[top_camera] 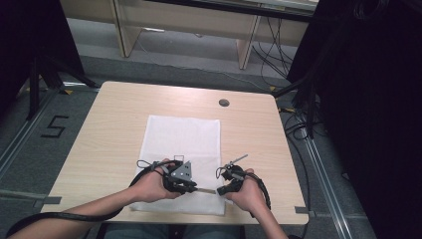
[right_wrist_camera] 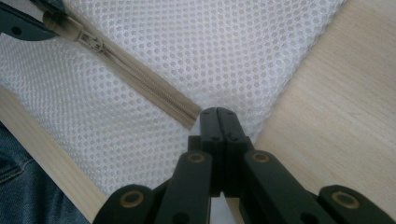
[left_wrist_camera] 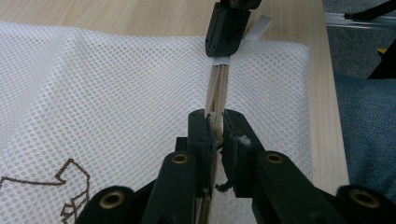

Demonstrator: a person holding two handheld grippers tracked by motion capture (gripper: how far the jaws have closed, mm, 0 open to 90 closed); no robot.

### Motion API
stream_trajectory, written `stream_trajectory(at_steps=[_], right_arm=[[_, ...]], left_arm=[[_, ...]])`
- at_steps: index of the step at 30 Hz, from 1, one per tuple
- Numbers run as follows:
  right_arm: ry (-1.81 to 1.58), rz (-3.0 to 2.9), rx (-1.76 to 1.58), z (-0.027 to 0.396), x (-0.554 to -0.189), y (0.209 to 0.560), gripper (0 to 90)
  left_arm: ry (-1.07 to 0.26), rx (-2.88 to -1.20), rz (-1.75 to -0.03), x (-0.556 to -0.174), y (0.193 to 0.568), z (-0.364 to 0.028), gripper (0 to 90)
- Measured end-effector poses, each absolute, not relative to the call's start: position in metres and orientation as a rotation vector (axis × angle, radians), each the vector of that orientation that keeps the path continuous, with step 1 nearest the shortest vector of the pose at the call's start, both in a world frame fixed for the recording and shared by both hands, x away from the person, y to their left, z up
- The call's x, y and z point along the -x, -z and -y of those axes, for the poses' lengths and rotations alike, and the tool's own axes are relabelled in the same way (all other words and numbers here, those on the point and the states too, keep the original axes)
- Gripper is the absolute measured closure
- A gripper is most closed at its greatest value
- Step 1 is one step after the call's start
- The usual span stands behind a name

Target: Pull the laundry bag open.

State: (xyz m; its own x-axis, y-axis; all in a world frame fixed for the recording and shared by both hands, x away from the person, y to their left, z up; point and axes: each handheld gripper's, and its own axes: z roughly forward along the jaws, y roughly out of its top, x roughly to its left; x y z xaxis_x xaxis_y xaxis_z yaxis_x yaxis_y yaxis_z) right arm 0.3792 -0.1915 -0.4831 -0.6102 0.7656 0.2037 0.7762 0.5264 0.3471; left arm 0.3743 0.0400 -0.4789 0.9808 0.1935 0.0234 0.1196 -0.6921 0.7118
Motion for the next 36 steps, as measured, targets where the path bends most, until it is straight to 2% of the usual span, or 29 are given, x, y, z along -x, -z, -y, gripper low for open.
stream_trajectory(at_steps=[36], right_arm=[[0.650, 2.737, 1.348, 0.191, -0.380, 0.483, 90.0]], left_arm=[[-0.133, -2.341, -0.231, -0.373, 0.478, -0.056, 81.7]])
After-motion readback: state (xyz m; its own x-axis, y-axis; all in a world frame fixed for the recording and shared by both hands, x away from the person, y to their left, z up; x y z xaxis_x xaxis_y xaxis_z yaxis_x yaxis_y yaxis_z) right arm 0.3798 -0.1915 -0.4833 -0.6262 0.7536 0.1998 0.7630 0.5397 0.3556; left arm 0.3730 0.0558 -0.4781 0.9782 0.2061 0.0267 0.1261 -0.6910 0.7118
